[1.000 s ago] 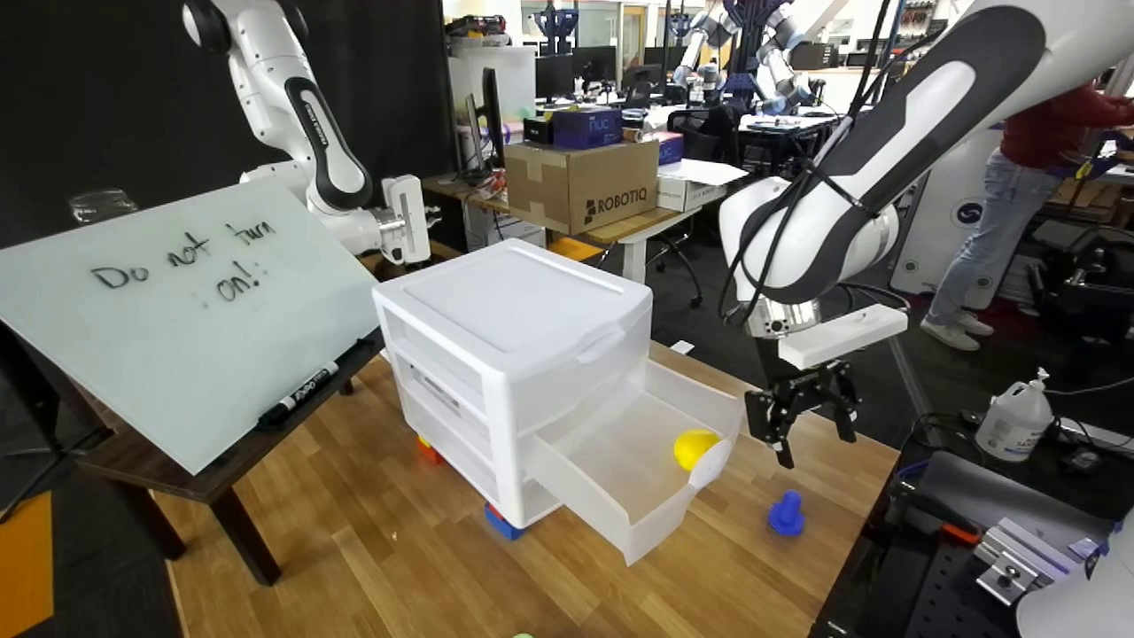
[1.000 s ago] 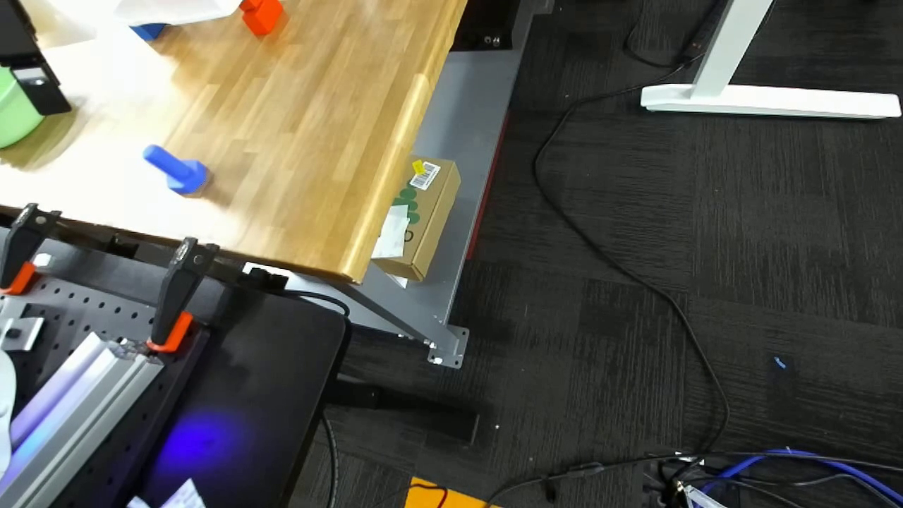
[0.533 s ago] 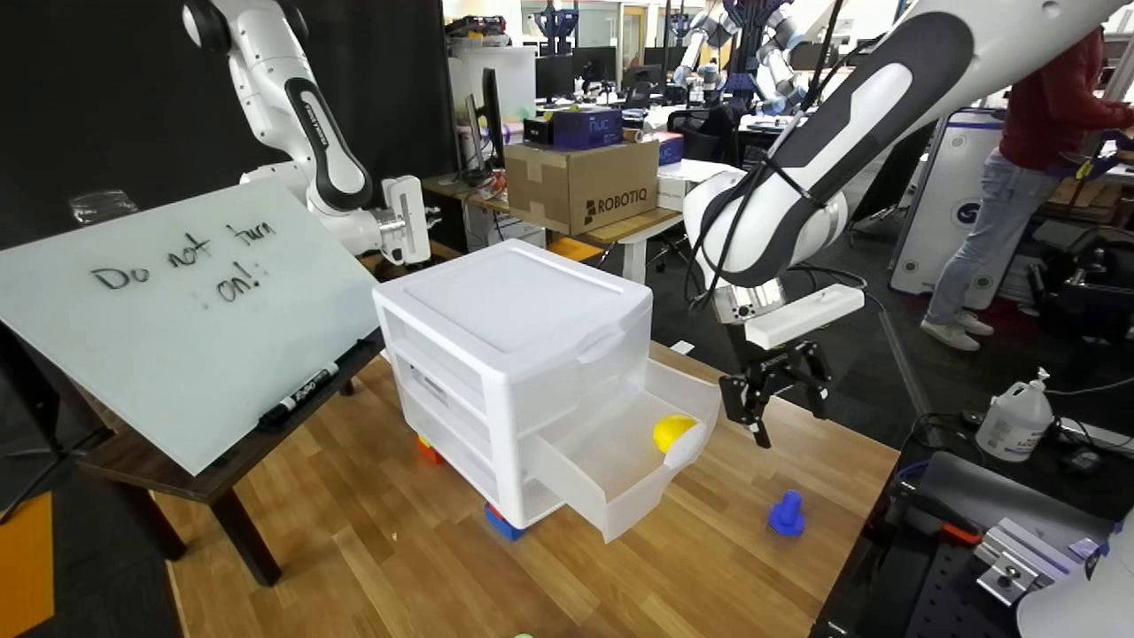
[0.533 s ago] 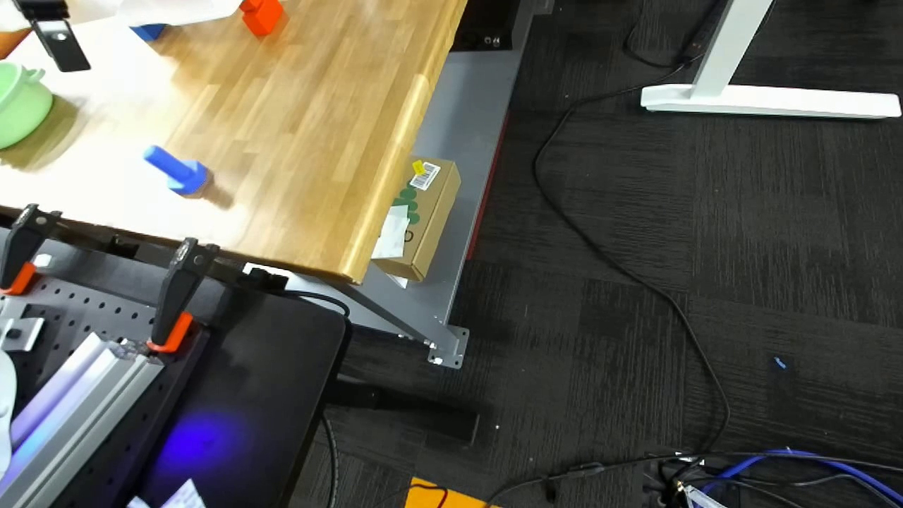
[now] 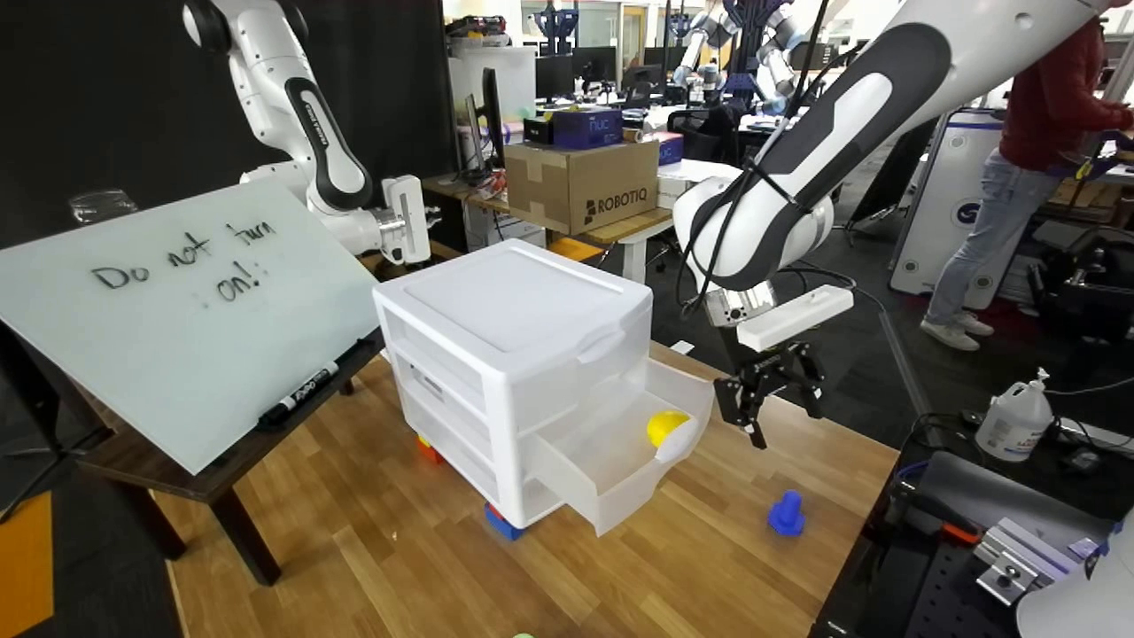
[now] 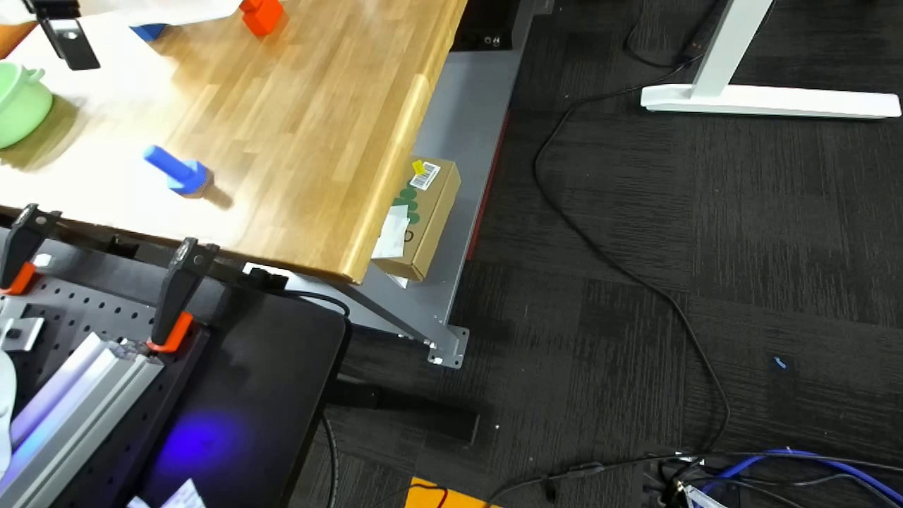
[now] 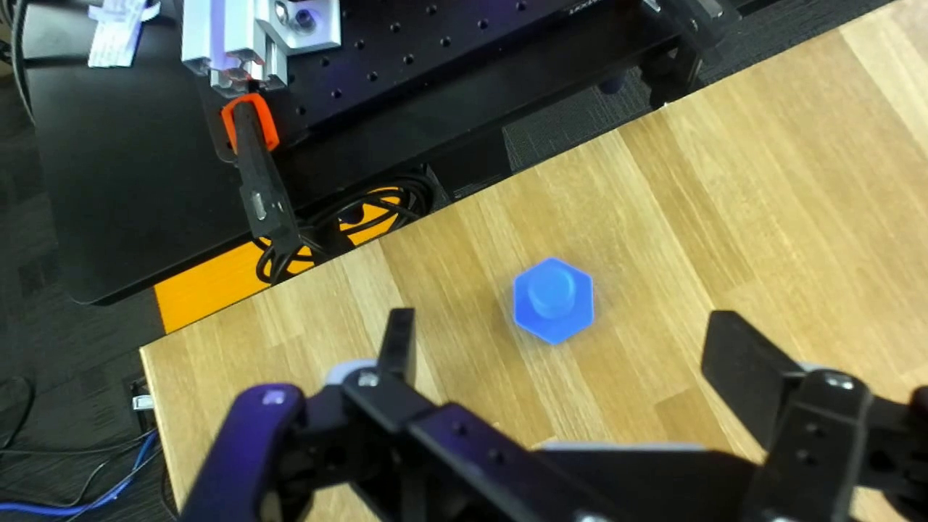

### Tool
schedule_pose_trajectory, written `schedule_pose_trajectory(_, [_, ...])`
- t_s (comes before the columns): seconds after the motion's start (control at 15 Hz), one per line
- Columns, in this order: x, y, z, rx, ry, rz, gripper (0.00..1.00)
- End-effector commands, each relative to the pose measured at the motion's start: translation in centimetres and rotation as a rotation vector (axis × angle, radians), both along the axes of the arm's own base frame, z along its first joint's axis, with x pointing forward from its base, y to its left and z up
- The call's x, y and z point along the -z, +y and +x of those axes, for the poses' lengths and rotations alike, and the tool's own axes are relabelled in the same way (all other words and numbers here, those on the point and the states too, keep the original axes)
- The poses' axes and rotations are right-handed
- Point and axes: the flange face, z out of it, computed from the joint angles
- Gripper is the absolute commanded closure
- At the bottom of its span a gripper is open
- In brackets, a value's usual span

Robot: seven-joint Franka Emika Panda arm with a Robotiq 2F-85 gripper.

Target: Put the yellow object in the open drawer and then close it

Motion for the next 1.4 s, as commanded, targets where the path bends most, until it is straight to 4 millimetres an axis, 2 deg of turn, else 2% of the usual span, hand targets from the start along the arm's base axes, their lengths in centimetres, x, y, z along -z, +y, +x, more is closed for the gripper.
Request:
schedule_pose_trajectory(0.0, [0.1,0.0,-0.2,-0.004,-0.001,0.002,0.00])
schedule_pose_trajectory(0.67, [2.7,1.5,-4.8,-0.101,0.043,0.004,0.00])
schedule_pose_trajectory(0.93, [3.4,1.7,-5.0,-0.113,0.052,-0.003,0.00])
schedule_pose_trajectory(1.33, [3.4,1.8,-4.9,-0.092,0.069,-0.004,0.00])
